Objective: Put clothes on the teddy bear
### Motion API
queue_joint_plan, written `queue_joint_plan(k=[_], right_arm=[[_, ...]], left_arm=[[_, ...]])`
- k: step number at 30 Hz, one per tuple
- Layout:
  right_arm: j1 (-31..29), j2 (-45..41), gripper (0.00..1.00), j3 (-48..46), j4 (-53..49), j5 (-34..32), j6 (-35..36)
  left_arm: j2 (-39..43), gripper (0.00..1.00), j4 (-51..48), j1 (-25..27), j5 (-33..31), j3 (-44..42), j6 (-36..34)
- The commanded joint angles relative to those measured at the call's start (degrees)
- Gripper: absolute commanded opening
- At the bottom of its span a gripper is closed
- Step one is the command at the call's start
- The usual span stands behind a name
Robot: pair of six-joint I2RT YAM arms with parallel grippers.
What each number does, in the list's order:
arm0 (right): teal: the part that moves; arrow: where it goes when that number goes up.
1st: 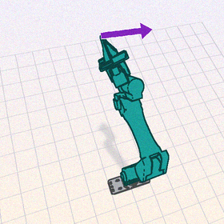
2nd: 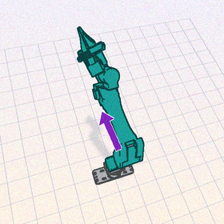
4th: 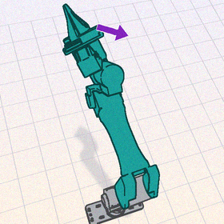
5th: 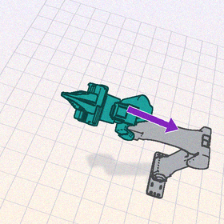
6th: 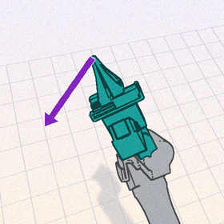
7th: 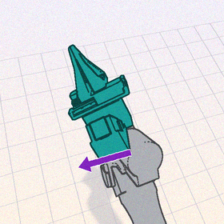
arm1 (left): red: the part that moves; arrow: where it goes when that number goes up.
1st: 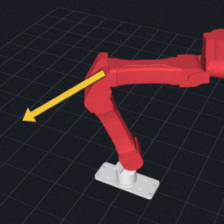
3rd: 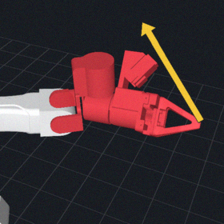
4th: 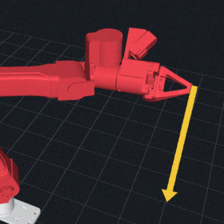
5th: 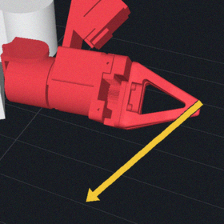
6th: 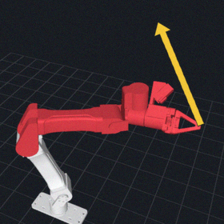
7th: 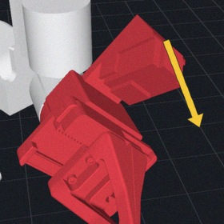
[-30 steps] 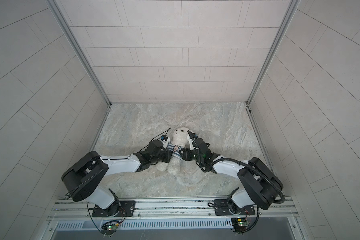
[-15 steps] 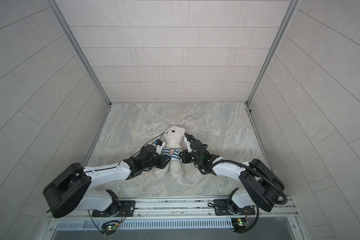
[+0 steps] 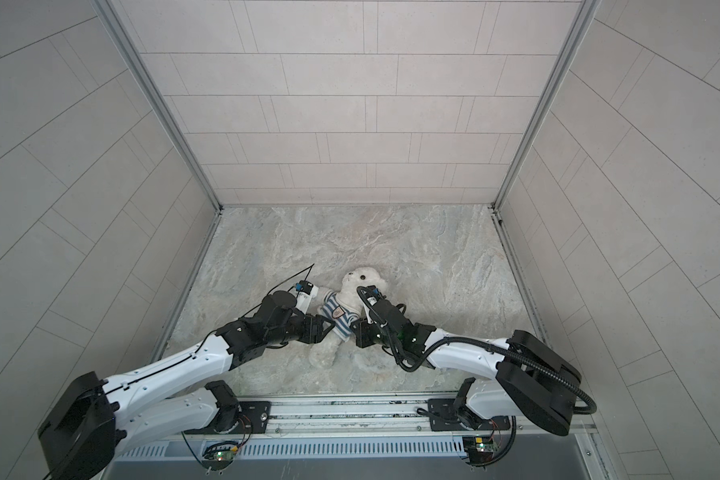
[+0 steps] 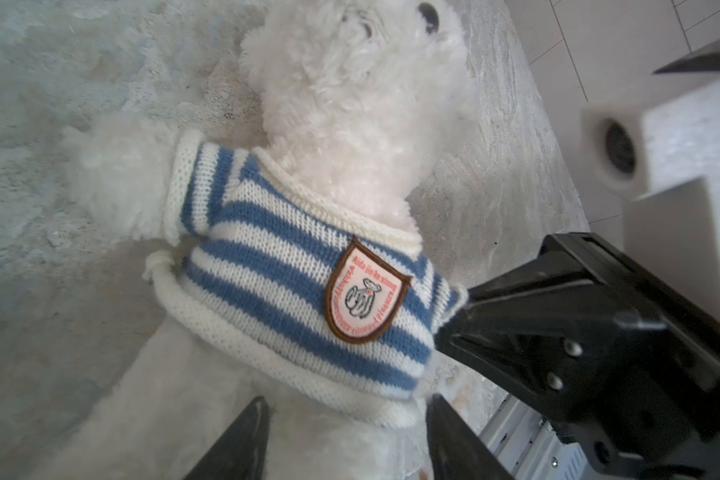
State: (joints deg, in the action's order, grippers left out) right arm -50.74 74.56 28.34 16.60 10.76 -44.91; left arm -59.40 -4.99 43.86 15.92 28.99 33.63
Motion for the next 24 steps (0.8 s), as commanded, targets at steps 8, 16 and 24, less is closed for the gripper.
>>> queue_joint_plan(k=[8, 16, 24], right_arm=[[-3.6, 0.7, 0.1, -0.5, 4.5, -2.7, -4.0], [-6.2, -0.2, 0.12, -0.8, 5.1, -3.7, -4.9], [-6.4, -10.2, 0.38, -4.8, -1.6, -7.7, -5.4]], left_arm=[[-4.3, 0.49, 3.8, 5.0, -3.4, 2.2, 9.9], [-5.6, 0.28, 5.0, 5.6, -5.0, 3.5, 11.8], [-4.7, 0.0, 6.3, 4.1, -7.4, -0.3, 13.4]])
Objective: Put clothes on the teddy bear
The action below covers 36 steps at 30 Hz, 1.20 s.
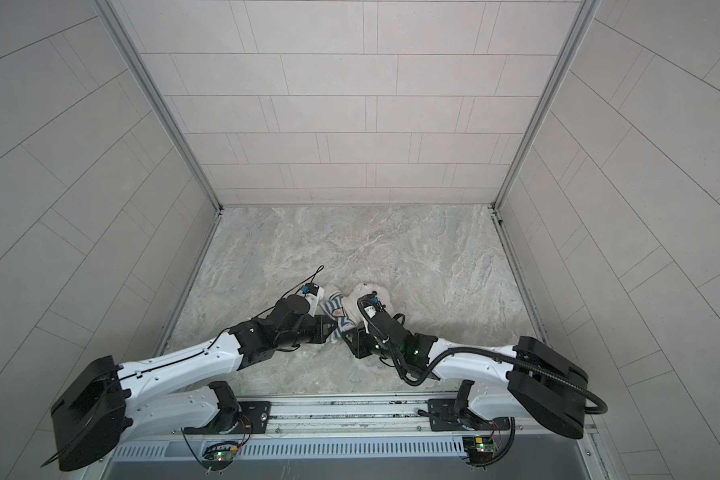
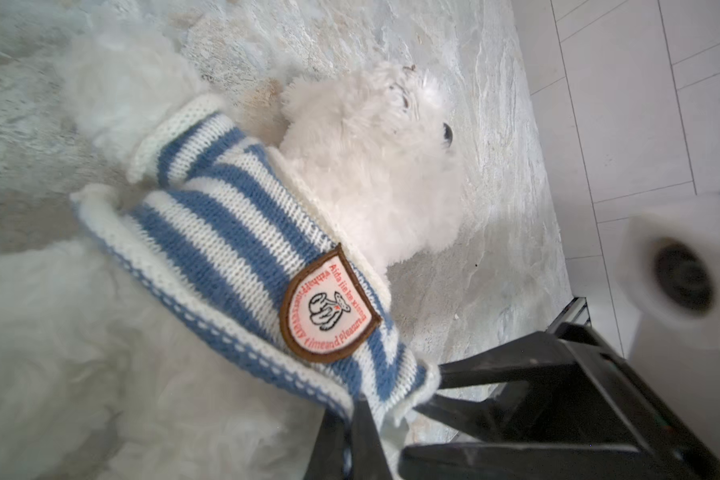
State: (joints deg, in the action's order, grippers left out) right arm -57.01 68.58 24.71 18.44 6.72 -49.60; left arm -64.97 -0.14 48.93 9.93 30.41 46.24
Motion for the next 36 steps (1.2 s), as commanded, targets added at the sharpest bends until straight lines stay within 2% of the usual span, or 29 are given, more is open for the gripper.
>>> queue_joint_plan(k=[1, 6, 10, 13, 17, 31, 33, 36], right_arm=[[0.0, -6.8, 0.41, -2.2, -5.3, -5.2, -0.5], [1.9, -19.6, 0.59, -6.1, -17.6, -12.2, 1.9], [9.1, -25.0, 0.68, -9.3, -19.0, -8.8, 2.0], [13.2, -25.0, 0.74, -8.2, -18.4, -5.4, 3.7], [15.8, -19.6, 0.77, -5.5, -16.2, -2.0, 6.2], [20.6, -0.8, 0.76, -1.8, -3.1, 3.2, 8.9], [21.1, 1.9, 0.73, -0.9, -2.0, 3.8, 9.2], [21.7, 4.7, 0.58, 0.5, -2.1, 3.3, 10.0]], left_arm=[[1.0, 0.0, 2.1, -1.5, -0.7, -2.3, 0.9], [1.6, 0.0, 1.8, -2.9, 1.7, -2.1, -0.9], [2.6, 0.0, 1.5, -3.2, 3.4, -2.1, -2.1], [2.4, 0.0, 1.2, -3.3, 3.9, -2.3, -2.9], [0.8, 0.0, 2.1, -3.6, 4.4, -3.4, -3.0], [-0.8, 0.0, 4.8, -4.5, 5.9, -4.5, -3.7], [-0.5, 0.0, 4.5, -4.6, 6.0, -4.3, -3.9], [0.6, 0.0, 3.5, -4.8, 5.8, -4.2, -4.5]])
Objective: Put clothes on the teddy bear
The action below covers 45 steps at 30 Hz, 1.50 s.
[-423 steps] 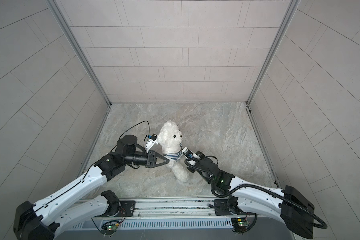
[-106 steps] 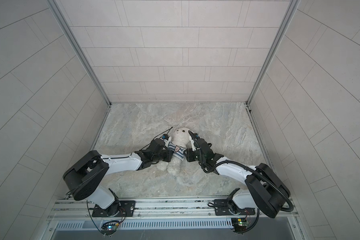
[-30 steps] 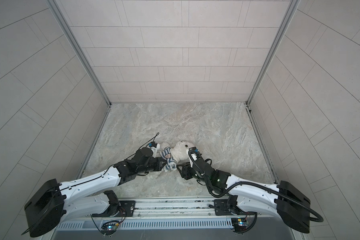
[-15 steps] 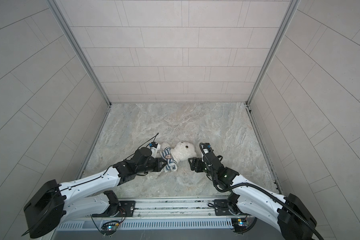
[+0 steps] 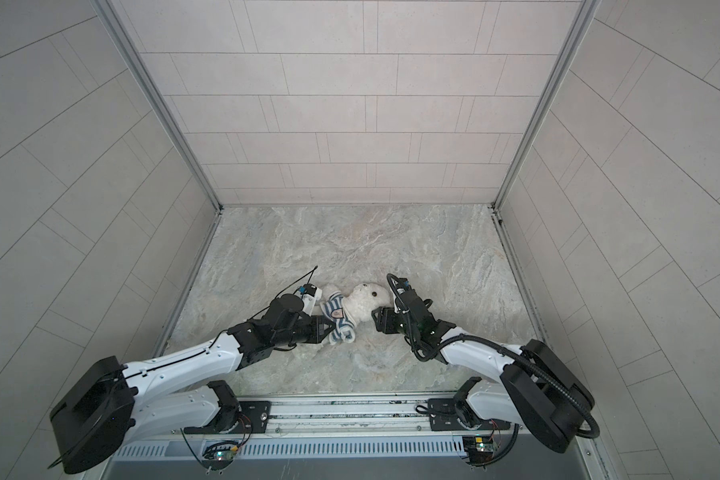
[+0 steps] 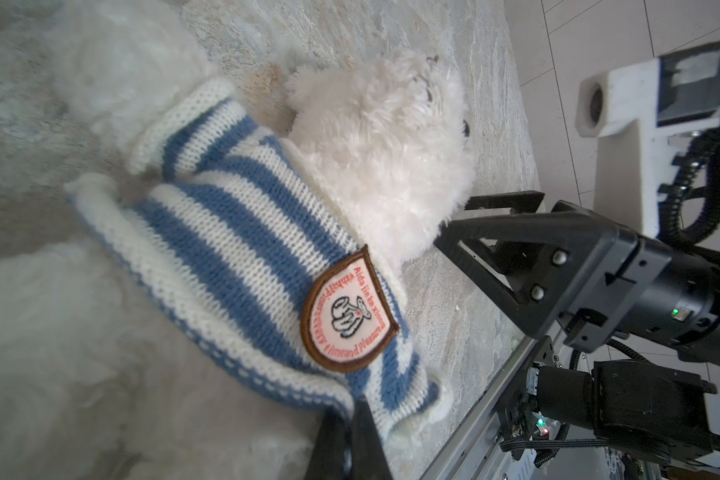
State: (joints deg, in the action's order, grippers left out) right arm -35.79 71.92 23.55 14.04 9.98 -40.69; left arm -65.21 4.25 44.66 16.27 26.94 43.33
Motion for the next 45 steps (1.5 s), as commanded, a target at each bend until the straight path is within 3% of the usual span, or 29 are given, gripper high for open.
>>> queue_joint_plan(k=[1, 4, 11, 19, 29, 33, 38, 45], right_arm=[[0.7, 1.9, 0.51, 1.7, 2.1, -0.3, 1.1], [1.6, 3.0, 0.3, 1.8, 2.8, 0.4, 1.0], [2.3, 0.7, 0.0, 2.0, -0.7, 0.1, 2.7], [2.4, -2.9, 0.0, 2.8, -8.7, -3.7, 9.7], [2.5, 0.5, 0.0, 6.2, -12.5, -4.4, 13.7], [1.7, 1.6, 0.0, 9.6, -16.1, -3.4, 13.5], [-0.4, 1.1, 0.0, 10.3, -17.6, -4.4, 12.5], [-2.6, -1.6, 0.0, 9.8, -19.2, -6.4, 10.6]], left_arm=[[1.1, 0.0, -1.2, -0.5, -0.5, -0.7, -1.8], [1.1, 0.0, -1.2, -0.5, 0.1, -0.8, -2.1], [3.9, 0.0, -3.1, -1.6, -0.4, -1.7, -2.6], [10.0, 0.0, -11.3, -7.2, 0.0, -2.7, -7.7], [12.7, 0.0, -13.0, -10.3, 1.4, -3.8, -10.8], [11.8, 0.16, -8.1, -10.1, 6.8, -3.9, -10.2], [12.7, 0.26, -6.2, -7.6, 6.6, -4.0, -8.5], [18.6, 0.37, -12.8, 2.1, -3.5, -1.5, -3.4]])
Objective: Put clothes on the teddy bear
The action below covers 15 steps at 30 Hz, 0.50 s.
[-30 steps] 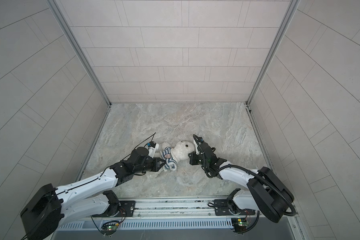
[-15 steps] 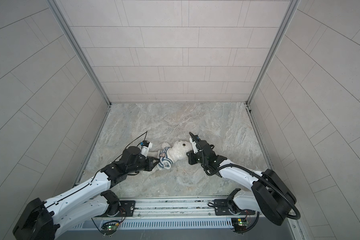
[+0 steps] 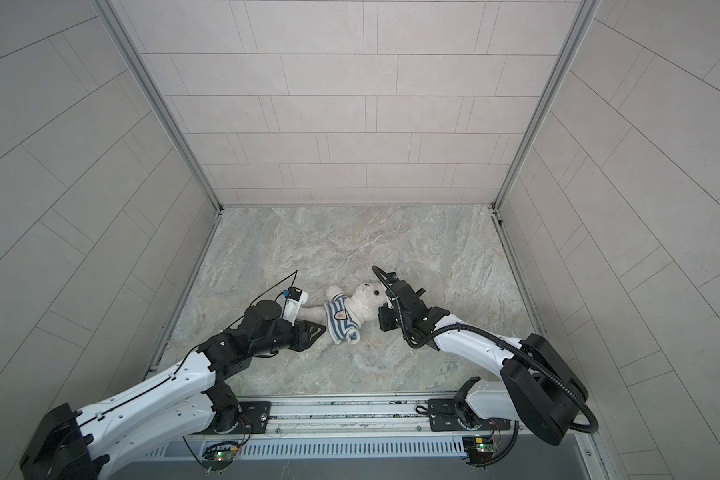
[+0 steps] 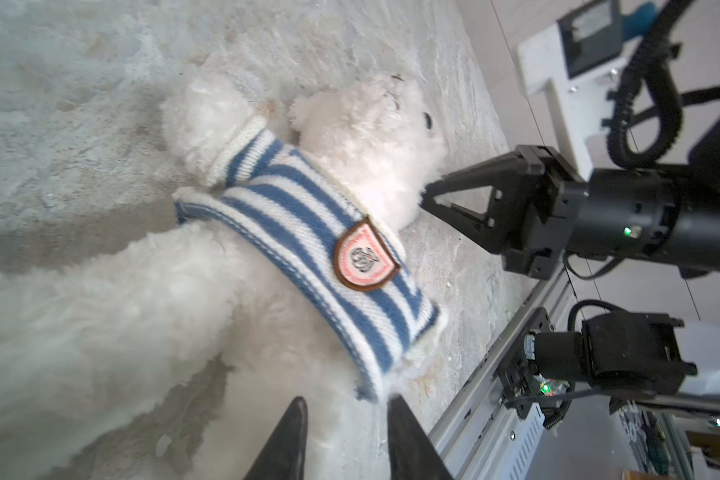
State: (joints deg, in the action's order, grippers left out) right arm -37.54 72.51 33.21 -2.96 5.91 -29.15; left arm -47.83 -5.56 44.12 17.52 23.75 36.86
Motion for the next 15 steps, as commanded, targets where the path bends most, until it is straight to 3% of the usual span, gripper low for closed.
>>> queue_joint_plan(k=[1, 5, 15], right_arm=[[-1.1, -2.6, 0.0, 0.2, -2.4, -2.5, -1.2], [-1.8, -4.4, 0.0, 0.1, -3.4, -3.2, -1.5], [-2.7, -4.3, 0.0, 0.0, -2.7, -3.0, -2.1]], left_arm=[[1.3, 0.37, -3.6, 3.7, -6.3, 1.8, 4.7], [0.4, 0.43, -4.8, 7.3, -13.3, 1.8, 8.9], [-8.5, 0.34, 3.9, 7.5, -12.0, 3.3, 9.2]])
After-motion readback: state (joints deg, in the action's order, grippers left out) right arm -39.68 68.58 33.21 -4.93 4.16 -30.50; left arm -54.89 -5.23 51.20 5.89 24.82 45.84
